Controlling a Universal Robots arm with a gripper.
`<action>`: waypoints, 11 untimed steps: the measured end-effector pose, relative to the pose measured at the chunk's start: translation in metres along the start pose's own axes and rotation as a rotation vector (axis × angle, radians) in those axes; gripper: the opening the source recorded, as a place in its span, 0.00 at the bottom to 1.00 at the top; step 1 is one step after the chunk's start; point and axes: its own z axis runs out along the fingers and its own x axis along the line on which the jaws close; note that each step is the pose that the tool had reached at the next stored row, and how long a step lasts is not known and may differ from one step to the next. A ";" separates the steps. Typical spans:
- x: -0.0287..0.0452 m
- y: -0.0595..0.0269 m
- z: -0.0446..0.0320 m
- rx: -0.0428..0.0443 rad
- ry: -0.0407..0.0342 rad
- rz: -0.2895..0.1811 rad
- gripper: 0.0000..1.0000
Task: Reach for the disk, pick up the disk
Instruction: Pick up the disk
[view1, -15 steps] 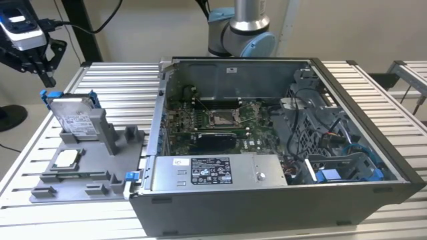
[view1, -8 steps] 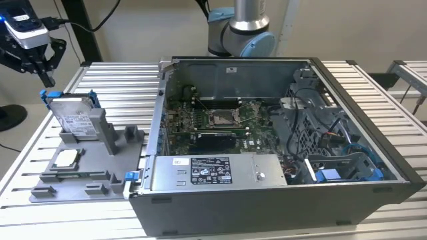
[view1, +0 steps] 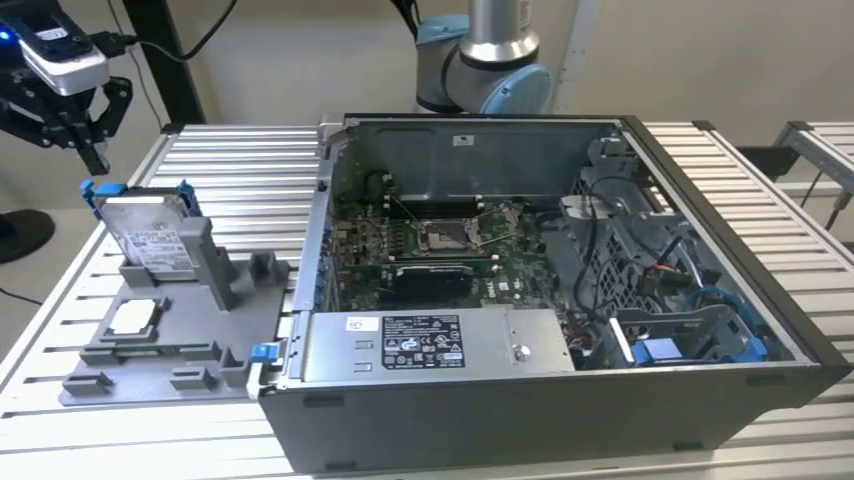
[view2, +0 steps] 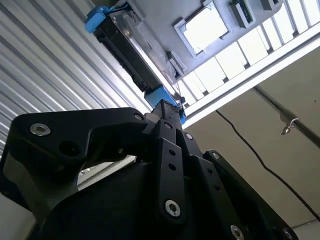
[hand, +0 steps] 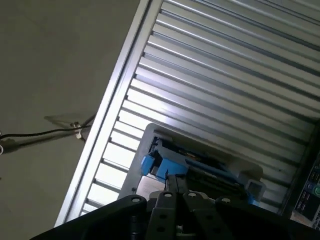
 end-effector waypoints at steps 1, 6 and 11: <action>0.0000 0.0000 0.0000 0.0001 0.0005 -0.012 0.00; 0.0001 0.0000 0.0000 0.0003 0.0026 -0.070 0.00; 0.0001 0.0000 0.0000 0.0003 0.0047 -0.130 0.00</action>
